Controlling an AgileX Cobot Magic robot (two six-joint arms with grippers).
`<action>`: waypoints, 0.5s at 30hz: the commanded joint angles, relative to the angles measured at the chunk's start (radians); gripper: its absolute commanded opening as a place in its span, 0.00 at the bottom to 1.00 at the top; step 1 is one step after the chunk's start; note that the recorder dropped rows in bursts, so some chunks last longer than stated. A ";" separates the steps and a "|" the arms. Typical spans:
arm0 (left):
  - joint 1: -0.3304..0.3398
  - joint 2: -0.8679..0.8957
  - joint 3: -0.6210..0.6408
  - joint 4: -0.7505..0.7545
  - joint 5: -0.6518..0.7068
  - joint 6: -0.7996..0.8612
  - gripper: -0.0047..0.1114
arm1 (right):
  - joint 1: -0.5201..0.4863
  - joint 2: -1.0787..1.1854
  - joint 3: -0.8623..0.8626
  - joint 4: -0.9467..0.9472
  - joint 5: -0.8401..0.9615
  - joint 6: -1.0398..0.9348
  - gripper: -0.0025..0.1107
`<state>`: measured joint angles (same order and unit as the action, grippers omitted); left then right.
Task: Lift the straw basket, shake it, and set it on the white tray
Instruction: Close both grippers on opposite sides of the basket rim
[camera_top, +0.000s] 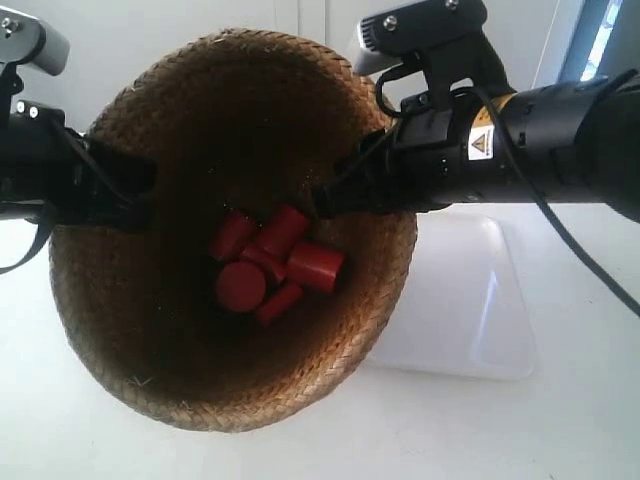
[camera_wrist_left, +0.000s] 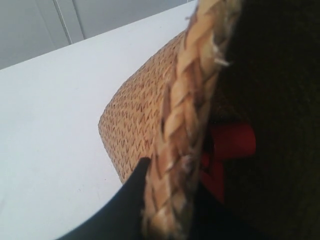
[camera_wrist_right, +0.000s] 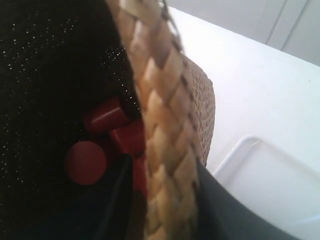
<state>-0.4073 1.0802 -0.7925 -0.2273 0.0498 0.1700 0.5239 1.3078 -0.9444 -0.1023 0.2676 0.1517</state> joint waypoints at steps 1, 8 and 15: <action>-0.013 -0.021 -0.006 -0.016 -0.062 0.011 0.04 | 0.004 -0.002 0.004 -0.010 -0.057 0.003 0.02; -0.013 -0.021 -0.006 -0.016 -0.104 0.014 0.04 | 0.004 0.025 0.004 -0.067 -0.080 0.003 0.02; -0.013 -0.012 -0.006 -0.016 -0.132 0.014 0.04 | 0.004 0.068 0.004 -0.075 -0.145 0.003 0.02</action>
<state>-0.4073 1.0802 -0.7925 -0.2273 -0.0140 0.1749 0.5239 1.3627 -0.9444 -0.1655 0.1874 0.1522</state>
